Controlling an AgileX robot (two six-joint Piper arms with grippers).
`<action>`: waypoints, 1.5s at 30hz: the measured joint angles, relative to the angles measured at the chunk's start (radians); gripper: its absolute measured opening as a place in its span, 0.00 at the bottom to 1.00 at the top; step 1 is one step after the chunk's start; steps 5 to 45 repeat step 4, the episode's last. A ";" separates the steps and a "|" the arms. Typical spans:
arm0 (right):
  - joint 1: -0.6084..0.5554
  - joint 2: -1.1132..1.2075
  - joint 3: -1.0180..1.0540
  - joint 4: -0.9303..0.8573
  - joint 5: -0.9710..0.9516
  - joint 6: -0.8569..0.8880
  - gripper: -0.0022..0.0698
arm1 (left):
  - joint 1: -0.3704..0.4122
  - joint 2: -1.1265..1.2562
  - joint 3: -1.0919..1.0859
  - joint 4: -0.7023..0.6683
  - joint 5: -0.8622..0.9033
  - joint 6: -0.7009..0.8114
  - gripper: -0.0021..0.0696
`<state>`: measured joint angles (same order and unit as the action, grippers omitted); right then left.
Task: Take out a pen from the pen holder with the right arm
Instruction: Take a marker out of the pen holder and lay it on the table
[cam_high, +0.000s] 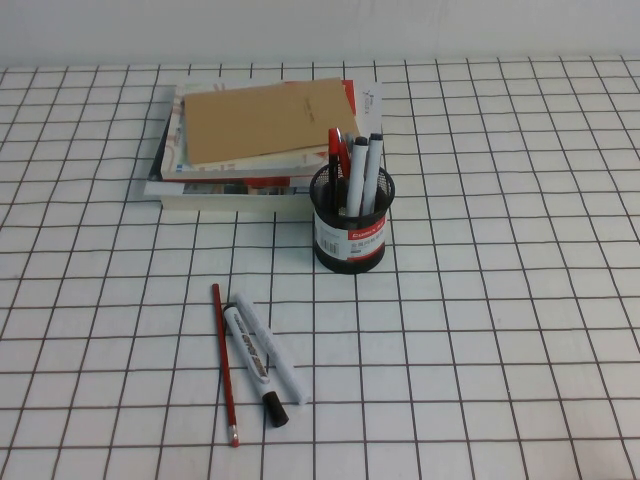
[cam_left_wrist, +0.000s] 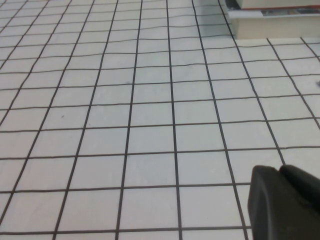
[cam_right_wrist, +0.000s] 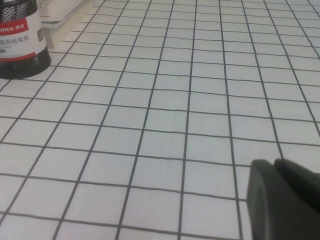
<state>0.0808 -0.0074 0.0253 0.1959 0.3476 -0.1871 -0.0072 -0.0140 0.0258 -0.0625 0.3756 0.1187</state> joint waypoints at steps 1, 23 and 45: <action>0.000 0.000 0.000 0.000 0.000 0.000 0.01 | 0.000 0.000 0.000 0.000 0.000 0.000 0.02; 0.000 0.000 0.000 0.000 0.000 0.000 0.01 | 0.000 0.000 0.000 0.000 0.000 0.000 0.02; 0.000 0.000 0.000 0.000 0.000 0.000 0.01 | 0.000 0.000 0.000 0.000 0.000 0.000 0.02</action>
